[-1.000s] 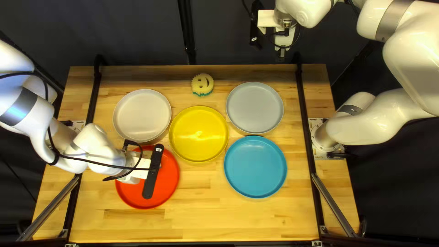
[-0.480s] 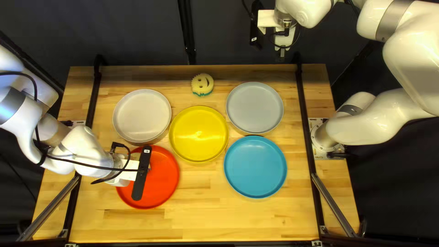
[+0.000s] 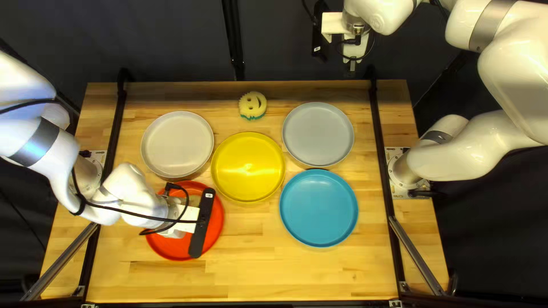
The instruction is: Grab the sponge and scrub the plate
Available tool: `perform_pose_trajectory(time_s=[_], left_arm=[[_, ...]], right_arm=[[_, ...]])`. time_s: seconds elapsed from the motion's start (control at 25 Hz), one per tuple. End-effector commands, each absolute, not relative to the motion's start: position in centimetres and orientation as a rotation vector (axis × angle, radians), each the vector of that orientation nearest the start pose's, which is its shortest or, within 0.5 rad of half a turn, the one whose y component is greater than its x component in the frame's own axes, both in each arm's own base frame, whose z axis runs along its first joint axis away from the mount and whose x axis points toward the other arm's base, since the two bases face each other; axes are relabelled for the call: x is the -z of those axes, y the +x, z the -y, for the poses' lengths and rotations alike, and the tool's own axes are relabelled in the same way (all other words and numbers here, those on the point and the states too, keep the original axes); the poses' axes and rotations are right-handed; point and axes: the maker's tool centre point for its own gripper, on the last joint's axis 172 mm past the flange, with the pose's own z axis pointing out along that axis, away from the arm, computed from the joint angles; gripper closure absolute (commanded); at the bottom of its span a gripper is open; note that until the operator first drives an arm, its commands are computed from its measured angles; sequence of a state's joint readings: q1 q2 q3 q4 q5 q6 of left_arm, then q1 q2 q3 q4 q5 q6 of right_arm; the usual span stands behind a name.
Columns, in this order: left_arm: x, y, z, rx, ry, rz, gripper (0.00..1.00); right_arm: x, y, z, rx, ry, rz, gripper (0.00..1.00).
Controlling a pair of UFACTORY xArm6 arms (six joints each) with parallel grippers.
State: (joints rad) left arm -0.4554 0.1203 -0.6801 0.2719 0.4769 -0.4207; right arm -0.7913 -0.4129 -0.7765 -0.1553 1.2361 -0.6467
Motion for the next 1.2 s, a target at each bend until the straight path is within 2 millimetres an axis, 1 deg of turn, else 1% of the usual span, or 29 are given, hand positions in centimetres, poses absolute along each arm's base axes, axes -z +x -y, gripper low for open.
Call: perform_pose_trajectory(time_s=[0.04,0.16,0.32,0.36,0.56,0.68,0.76,0.92,1.08,1.2], left_arm=[[-3.1,38.3,18.3,0.199,-3.022,-0.431,1.00],[-3.5,36.6,18.8,0.192,-3.025,-0.422,1.00],[-4.2,35.1,19.7,0.183,-3.024,-0.411,1.00],[-4.3,34.3,20.0,0.180,-3.024,-0.405,1.00],[-3.7,31.6,21.3,0.159,-3.030,-0.386,1.00],[-3.8,30.3,21.8,0.143,-3.033,-0.377,1.00],[-3.9,30.2,22.1,0.139,-3.034,-0.375,1.00],[-3.8,31.1,22.7,0.145,-3.032,-0.383,1.00],[-3.8,33.3,23.8,0.165,-3.024,-0.412,1.00],[-4.1,34.6,24.1,0.180,-3.016,-0.432,1.00]], right_arm=[[-22.4,21.8,27.1,-0.211,-3.210,-0.145,0.00],[-22.4,21.8,27.1,-0.211,-3.210,-0.145,0.00],[-22.4,21.8,27.1,-0.211,-3.210,-0.145,0.00],[-22.4,21.8,27.1,-0.211,-3.210,-0.145,0.00],[-22.4,21.8,27.1,-0.211,-3.210,-0.145,0.00],[-22.4,21.8,27.1,-0.211,-3.210,-0.145,0.00],[-22.4,21.8,27.1,-0.211,-3.210,-0.145,0.00],[-22.4,21.8,27.1,-0.211,-3.210,-0.145,0.00],[-22.4,21.8,27.1,-0.211,-3.210,-0.145,0.00],[-22.4,21.8,27.1,-0.211,-3.210,-0.145,0.00]])
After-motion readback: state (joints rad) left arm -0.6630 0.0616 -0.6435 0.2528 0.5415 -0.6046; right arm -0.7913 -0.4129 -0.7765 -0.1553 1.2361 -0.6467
